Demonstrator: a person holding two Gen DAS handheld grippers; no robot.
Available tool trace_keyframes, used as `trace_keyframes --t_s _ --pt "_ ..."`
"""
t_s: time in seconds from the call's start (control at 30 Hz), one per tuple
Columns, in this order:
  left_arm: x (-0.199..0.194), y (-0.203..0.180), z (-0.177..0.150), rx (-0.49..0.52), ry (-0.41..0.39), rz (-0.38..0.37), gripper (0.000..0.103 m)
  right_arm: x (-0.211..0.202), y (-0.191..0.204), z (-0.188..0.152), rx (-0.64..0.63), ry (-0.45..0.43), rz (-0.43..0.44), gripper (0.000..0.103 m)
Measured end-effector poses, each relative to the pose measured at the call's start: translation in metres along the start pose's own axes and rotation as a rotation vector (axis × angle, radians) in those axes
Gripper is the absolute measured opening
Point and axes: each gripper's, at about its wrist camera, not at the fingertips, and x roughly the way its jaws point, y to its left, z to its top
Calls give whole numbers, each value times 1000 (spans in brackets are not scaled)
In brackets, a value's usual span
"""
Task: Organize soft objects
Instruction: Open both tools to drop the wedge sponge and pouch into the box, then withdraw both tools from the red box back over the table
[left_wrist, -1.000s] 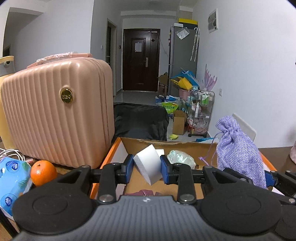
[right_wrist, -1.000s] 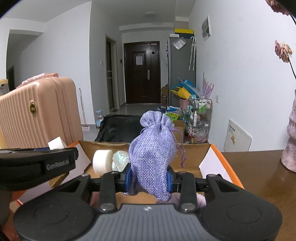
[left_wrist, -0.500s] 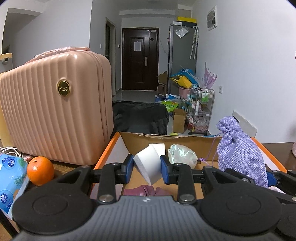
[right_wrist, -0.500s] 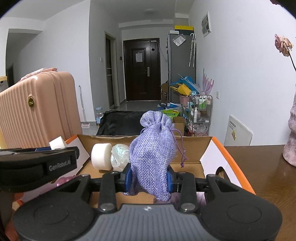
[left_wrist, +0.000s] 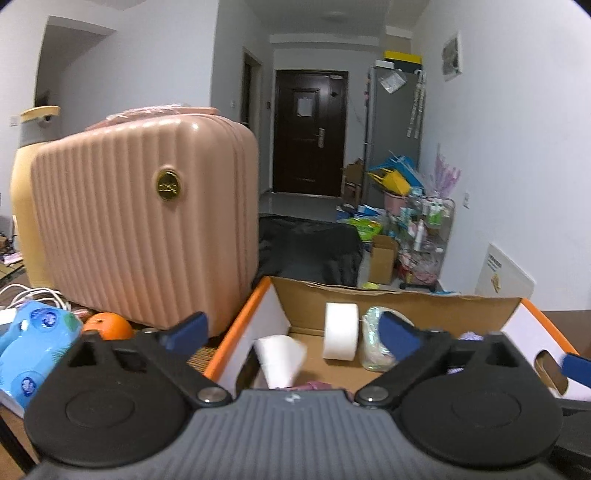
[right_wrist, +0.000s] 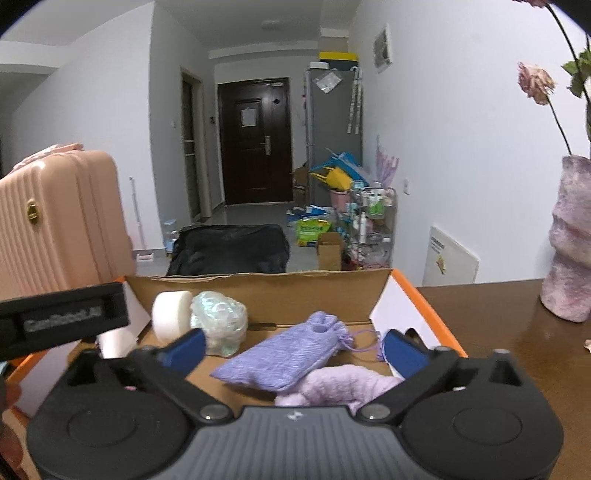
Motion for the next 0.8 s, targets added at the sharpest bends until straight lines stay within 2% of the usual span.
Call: trace_keyframes --t_s 0.27,0.8 --pt "6 8 0 -36 35 9 103 5 -5 0 25 17 0 103" --pt "7 6 -3 -21 41 13 103 1 -4 -2 21 24 -2 103"
